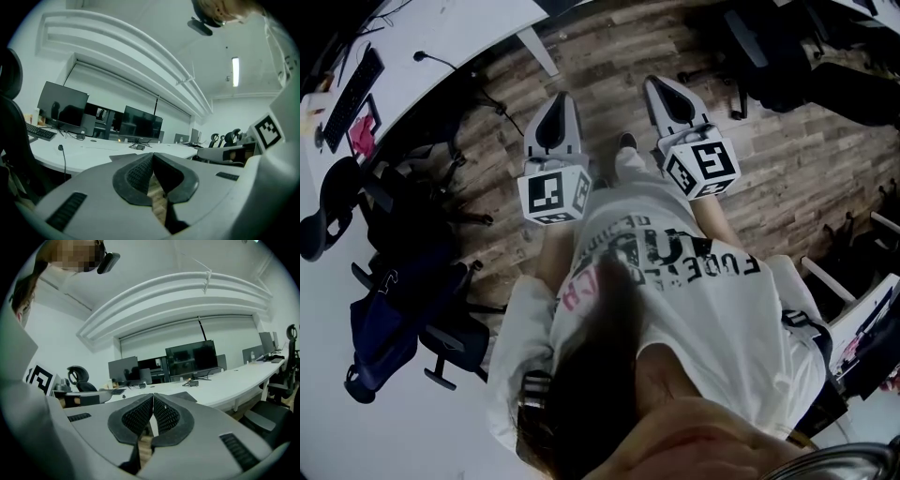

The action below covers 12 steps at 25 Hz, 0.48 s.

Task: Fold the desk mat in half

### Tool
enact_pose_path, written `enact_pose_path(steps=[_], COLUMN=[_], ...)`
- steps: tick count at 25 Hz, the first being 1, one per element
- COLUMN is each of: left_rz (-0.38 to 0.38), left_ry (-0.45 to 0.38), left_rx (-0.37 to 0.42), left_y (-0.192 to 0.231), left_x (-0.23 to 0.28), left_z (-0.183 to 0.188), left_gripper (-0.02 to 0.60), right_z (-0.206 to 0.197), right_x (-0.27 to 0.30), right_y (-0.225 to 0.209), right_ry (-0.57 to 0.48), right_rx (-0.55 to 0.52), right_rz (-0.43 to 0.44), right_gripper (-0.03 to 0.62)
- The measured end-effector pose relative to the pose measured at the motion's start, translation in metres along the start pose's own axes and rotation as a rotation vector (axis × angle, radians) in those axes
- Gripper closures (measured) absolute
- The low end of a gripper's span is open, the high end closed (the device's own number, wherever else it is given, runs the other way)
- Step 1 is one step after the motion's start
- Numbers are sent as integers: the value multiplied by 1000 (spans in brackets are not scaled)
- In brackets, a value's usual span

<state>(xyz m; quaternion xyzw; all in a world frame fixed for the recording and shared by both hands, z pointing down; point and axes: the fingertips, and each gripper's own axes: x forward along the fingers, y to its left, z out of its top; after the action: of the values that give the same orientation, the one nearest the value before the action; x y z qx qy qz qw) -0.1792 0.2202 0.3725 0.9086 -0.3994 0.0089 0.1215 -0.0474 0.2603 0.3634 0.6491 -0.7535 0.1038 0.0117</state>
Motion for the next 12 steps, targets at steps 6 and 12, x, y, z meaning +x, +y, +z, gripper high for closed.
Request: enact_pose_path(steps=[6, 12], left_rz=[55, 94], left_ry=[-30, -45], left_rx=[10, 5], left_y=[-5, -11], left_x=[39, 69], left_z=[12, 12], left_gripper=[577, 577], right_z=[14, 18], right_x=[20, 30], right_y=[-43, -76], right_ry=[-4, -1], right_rx=[-3, -2], right_rz=[34, 72], right_gripper=[594, 594])
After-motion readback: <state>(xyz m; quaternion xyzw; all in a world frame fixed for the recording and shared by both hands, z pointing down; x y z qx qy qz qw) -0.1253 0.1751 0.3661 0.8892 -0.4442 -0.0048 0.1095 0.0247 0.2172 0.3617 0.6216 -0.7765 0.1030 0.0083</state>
